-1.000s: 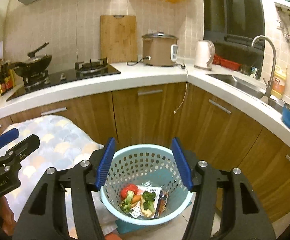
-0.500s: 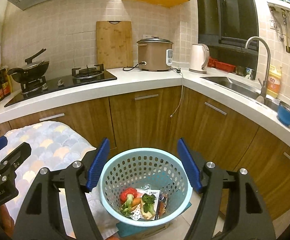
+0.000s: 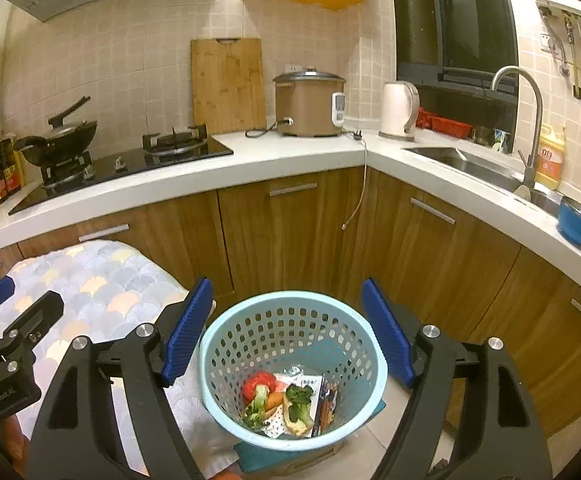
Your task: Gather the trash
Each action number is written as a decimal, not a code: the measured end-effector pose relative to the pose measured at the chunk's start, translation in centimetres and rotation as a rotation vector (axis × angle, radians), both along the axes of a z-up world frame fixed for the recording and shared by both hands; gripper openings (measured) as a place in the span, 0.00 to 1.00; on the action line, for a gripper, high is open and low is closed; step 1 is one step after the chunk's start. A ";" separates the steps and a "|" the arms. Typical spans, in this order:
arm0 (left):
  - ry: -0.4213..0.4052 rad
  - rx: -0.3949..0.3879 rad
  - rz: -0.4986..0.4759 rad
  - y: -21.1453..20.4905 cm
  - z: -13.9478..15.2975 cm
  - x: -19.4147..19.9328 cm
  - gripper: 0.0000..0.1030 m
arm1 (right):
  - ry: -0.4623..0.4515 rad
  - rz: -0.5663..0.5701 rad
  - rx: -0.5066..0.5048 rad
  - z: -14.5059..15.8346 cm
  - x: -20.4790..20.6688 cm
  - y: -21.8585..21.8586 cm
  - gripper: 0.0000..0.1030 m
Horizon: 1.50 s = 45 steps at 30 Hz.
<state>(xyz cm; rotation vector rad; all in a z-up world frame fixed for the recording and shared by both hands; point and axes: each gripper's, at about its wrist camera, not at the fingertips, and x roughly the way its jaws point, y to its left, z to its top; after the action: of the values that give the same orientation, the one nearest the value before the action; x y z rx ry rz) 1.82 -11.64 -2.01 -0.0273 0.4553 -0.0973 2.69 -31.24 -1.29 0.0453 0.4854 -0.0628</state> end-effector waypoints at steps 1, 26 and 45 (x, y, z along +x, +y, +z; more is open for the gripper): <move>-0.001 0.001 0.001 0.0 0.0 0.0 0.93 | 0.001 -0.001 -0.001 0.0 0.0 0.0 0.71; -0.013 0.012 -0.015 0.7 0.2 -0.9 0.93 | -0.004 0.032 0.008 0.1 -0.5 1.1 0.71; 0.008 -0.004 -0.017 1.1 -0.1 -0.7 0.93 | 0.003 0.032 0.019 -0.4 -0.3 1.1 0.71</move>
<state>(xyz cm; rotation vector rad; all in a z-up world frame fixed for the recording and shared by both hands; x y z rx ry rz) 1.13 -10.51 -2.16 -0.0277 0.4634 -0.1150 2.36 -30.15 -1.71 0.0557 0.4894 -0.0269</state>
